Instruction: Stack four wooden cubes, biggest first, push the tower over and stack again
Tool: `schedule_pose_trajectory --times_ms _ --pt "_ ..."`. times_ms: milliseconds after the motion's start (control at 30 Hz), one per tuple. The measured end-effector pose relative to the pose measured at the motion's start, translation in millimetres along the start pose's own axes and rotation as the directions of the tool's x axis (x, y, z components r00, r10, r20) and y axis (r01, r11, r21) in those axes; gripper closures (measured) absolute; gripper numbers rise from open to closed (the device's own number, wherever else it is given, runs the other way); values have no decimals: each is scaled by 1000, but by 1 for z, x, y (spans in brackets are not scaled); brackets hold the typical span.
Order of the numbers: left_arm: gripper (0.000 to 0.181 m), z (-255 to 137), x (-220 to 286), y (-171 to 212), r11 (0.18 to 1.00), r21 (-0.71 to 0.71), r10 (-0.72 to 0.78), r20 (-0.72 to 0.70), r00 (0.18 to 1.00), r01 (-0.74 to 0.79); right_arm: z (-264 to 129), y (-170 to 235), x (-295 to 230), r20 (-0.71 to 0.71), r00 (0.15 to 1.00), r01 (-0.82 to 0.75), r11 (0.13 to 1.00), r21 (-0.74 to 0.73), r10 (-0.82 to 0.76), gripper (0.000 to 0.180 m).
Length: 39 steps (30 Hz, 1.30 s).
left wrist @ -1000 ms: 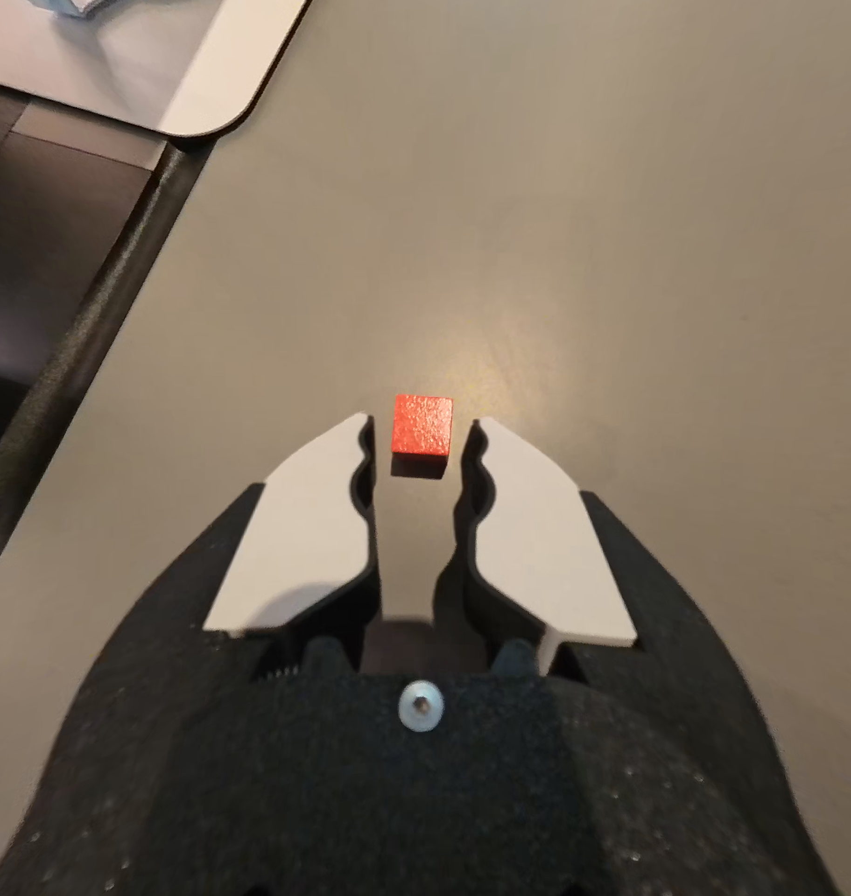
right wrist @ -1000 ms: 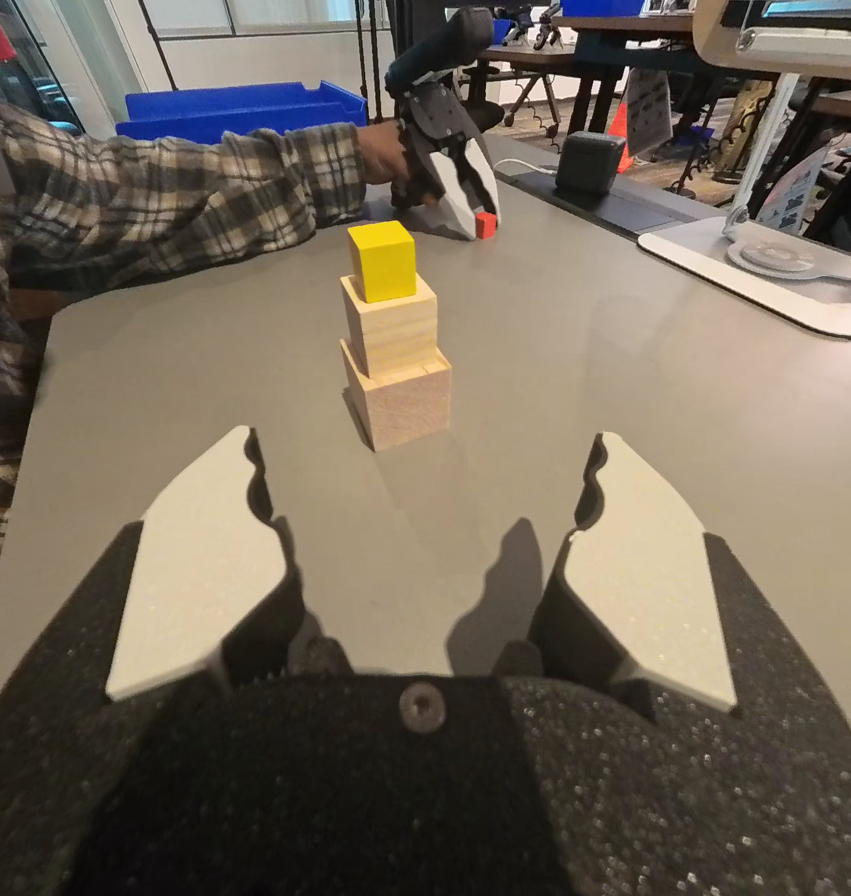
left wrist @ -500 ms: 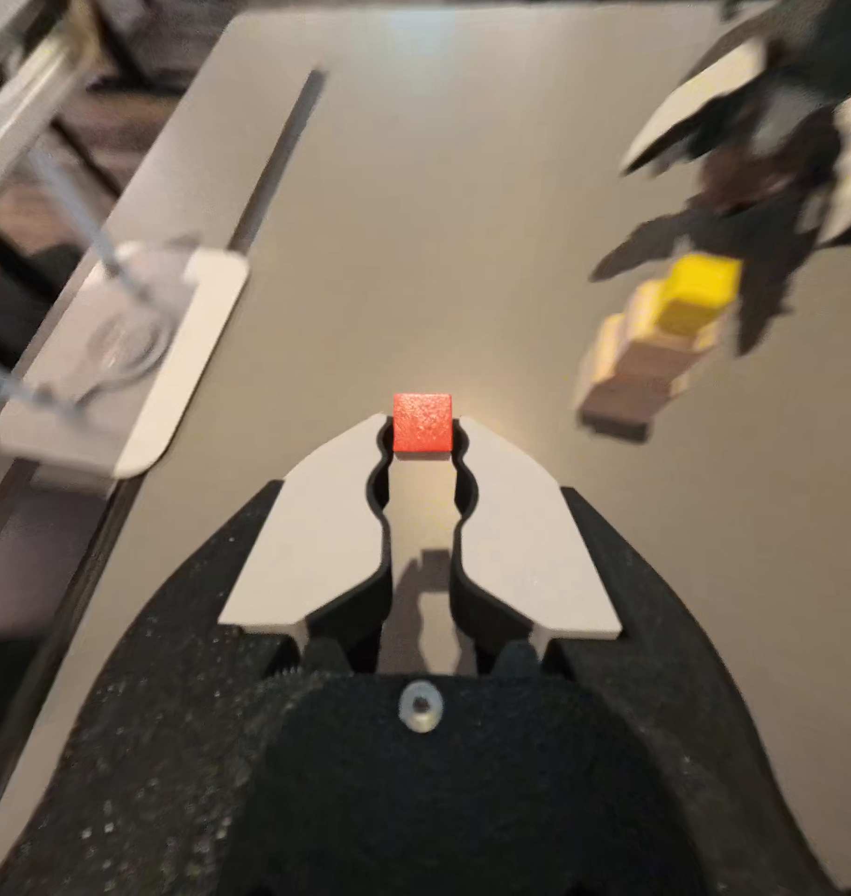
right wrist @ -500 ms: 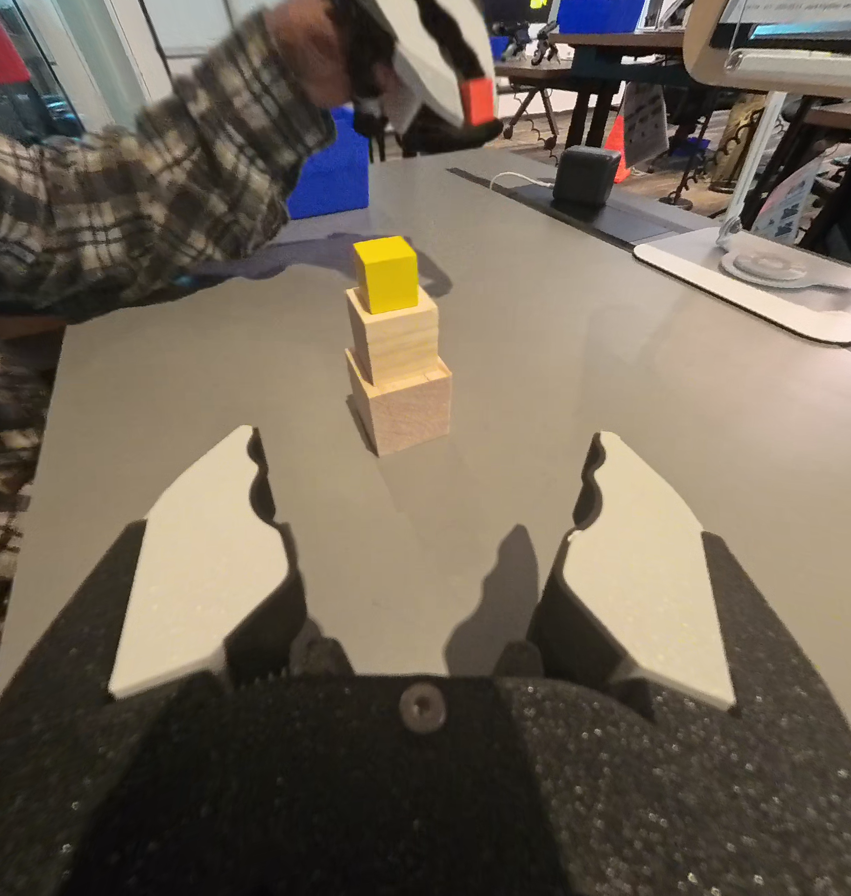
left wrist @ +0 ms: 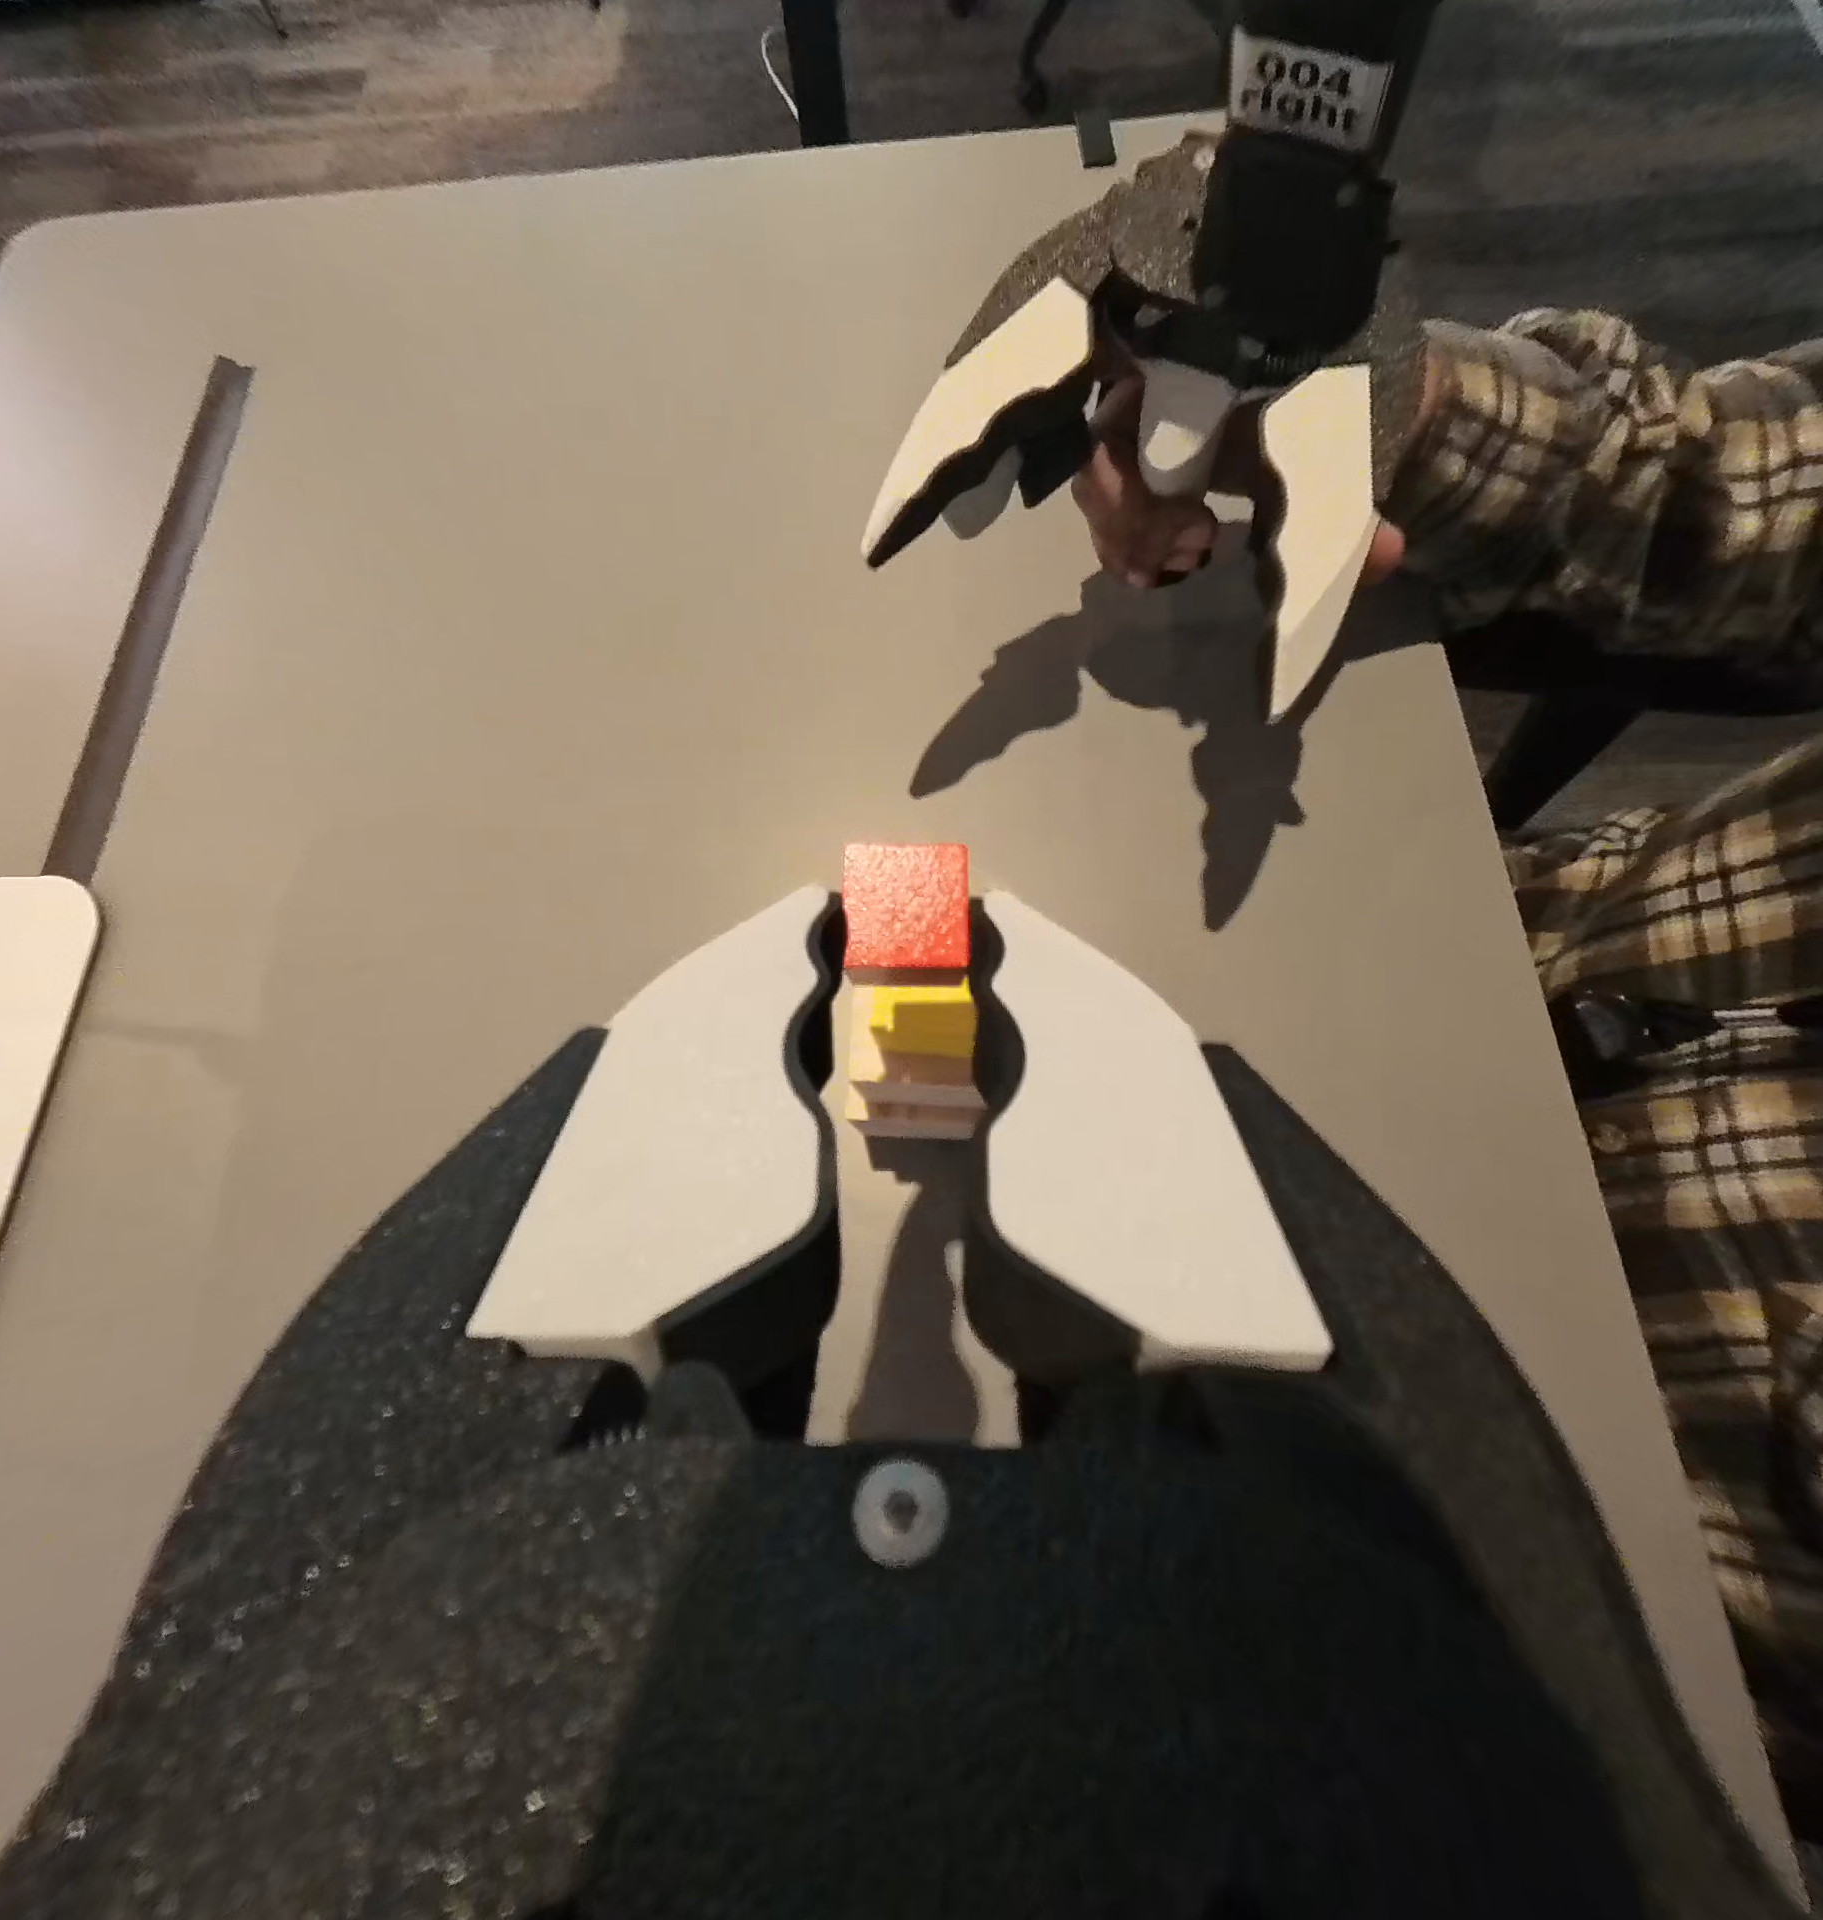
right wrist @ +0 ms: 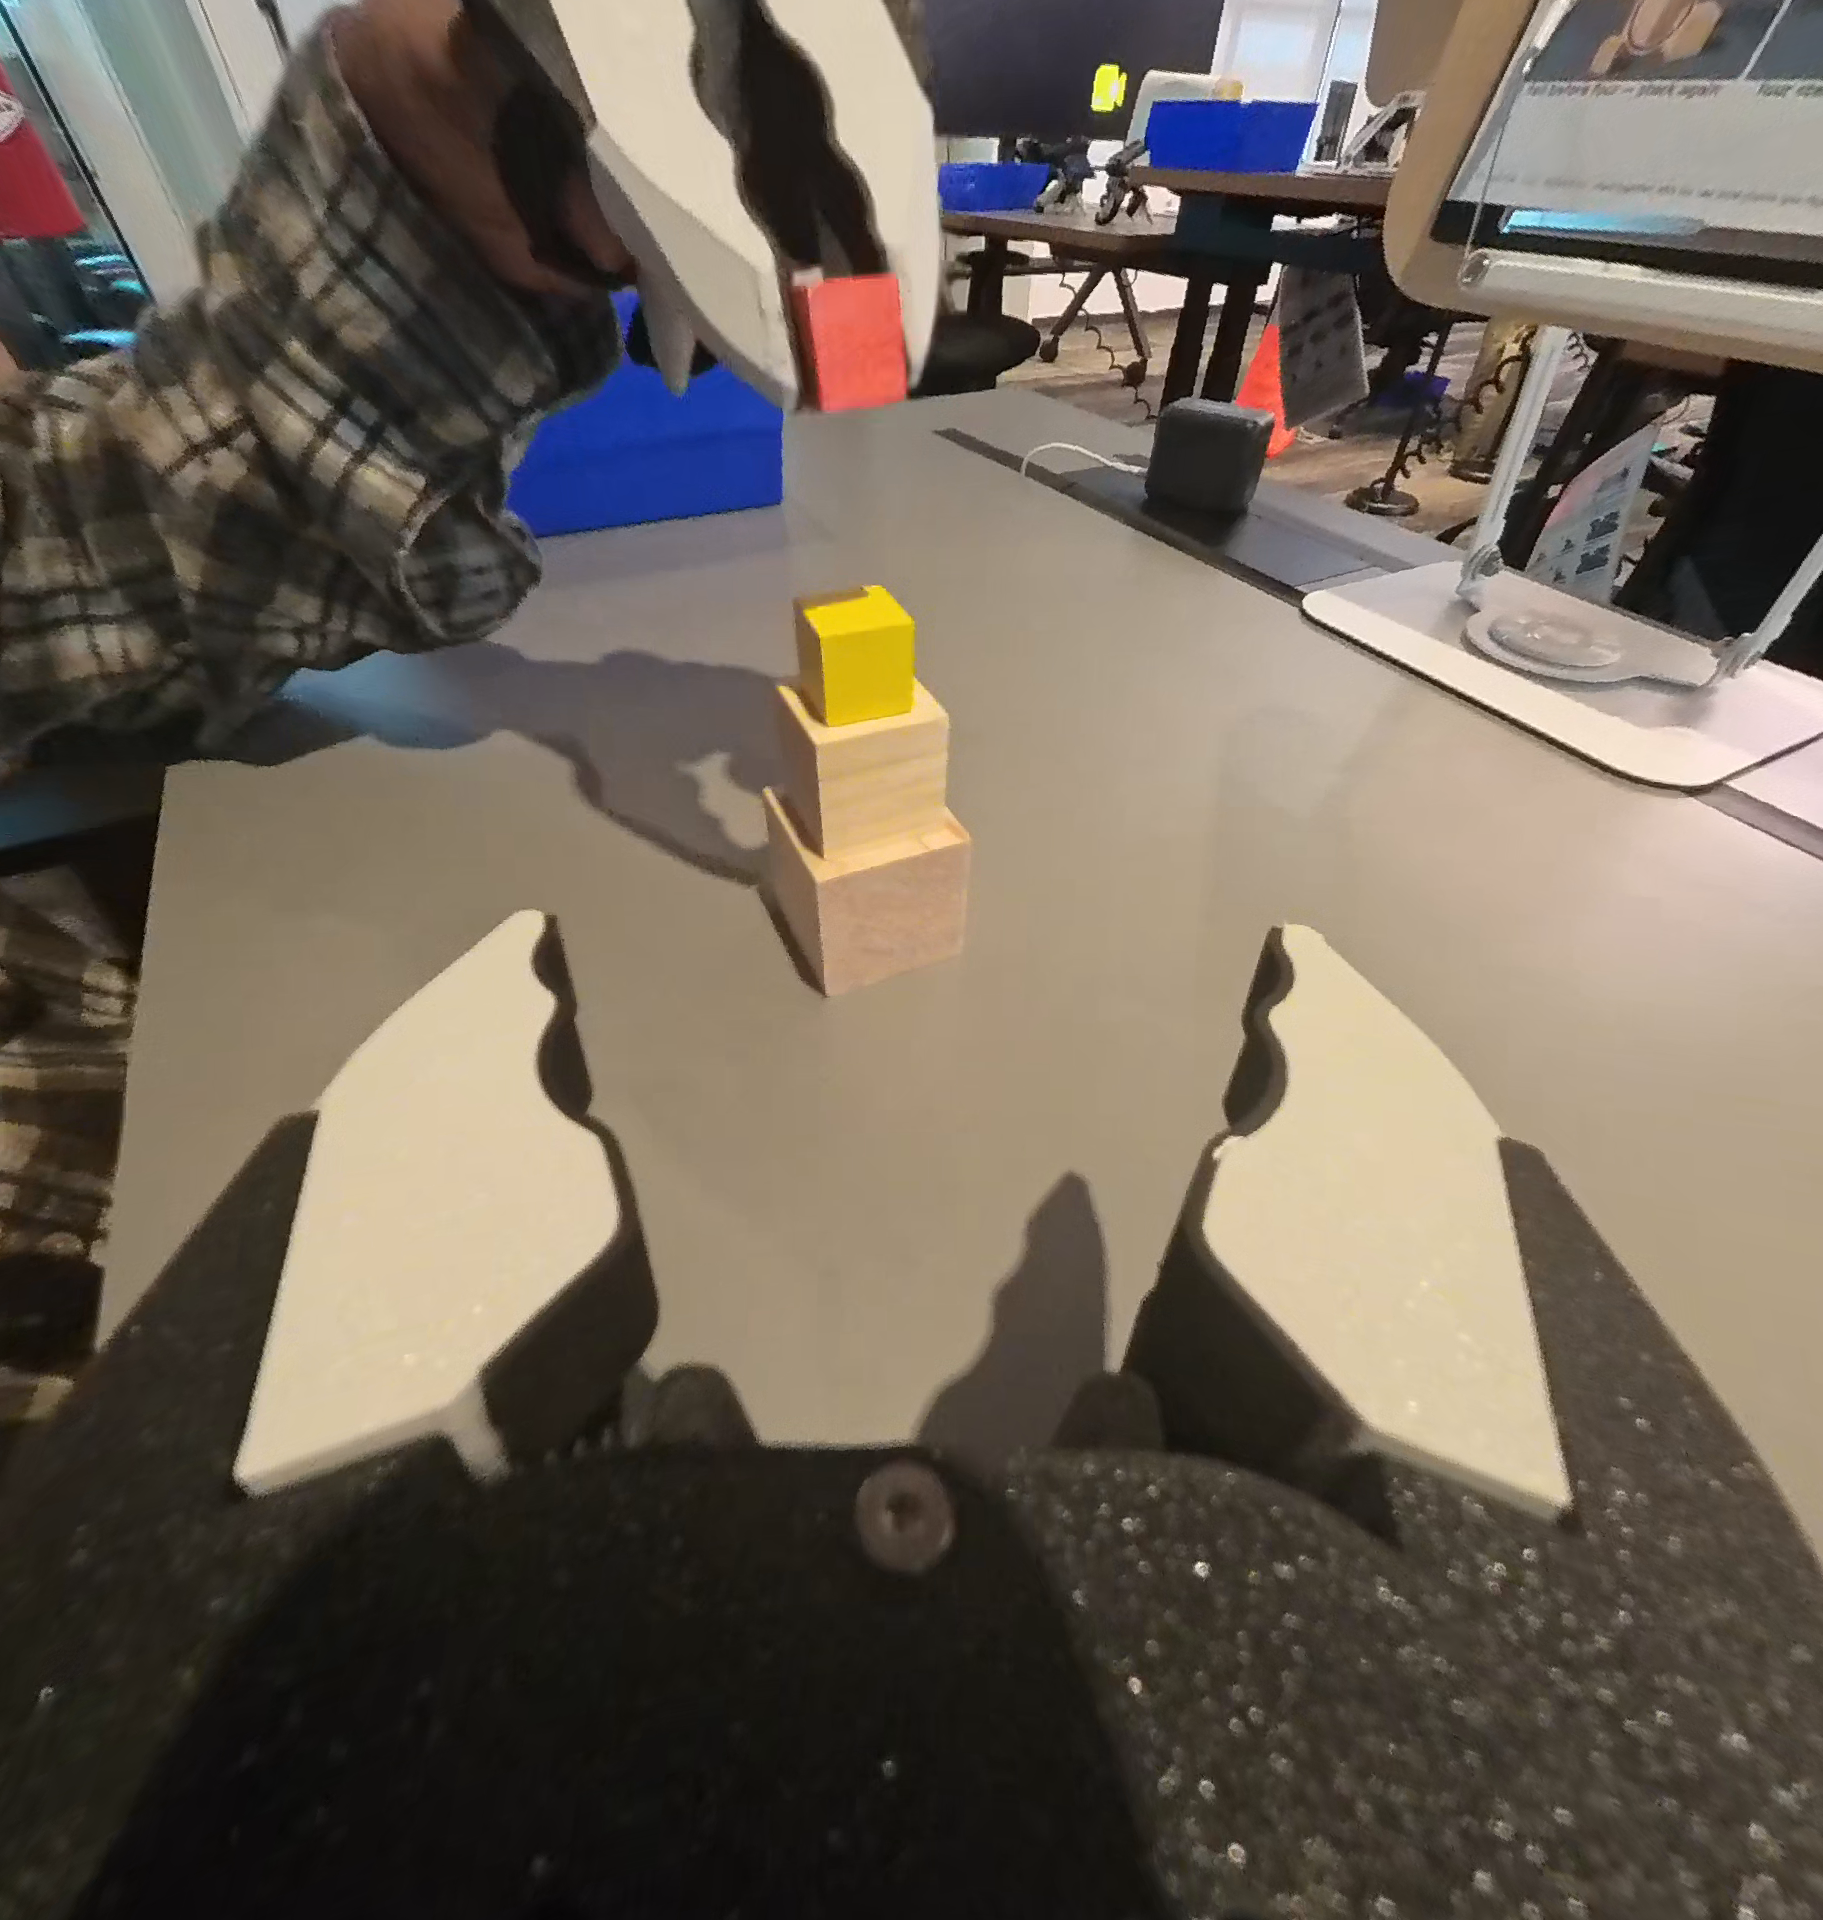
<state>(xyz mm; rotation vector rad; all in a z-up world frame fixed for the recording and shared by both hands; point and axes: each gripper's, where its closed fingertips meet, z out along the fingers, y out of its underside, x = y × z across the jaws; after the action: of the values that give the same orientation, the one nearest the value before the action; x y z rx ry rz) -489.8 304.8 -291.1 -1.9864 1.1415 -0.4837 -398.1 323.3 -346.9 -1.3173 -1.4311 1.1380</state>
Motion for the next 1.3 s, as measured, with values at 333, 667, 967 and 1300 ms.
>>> schedule_pose_trajectory --times_ms 333,667,967,1300 --pt "158 7 -1 10 998 64 10 -41 999 -8 1 7 3 -2 1000 -19 1000 -10 19 60" --pt "158 22 1 23 999 -39 3 -42 999 -5 3 9 1 14 1000 -21 1000 -16 21 60" --pt "158 28 4 29 997 -77 15 -59 998 -20 3 7 -2 16 1000 -12 1000 -16 13 60" --pt "158 31 3 31 996 -85 6 -65 998 -11 4 7 -1 19 1000 -16 1000 -16 16 60"
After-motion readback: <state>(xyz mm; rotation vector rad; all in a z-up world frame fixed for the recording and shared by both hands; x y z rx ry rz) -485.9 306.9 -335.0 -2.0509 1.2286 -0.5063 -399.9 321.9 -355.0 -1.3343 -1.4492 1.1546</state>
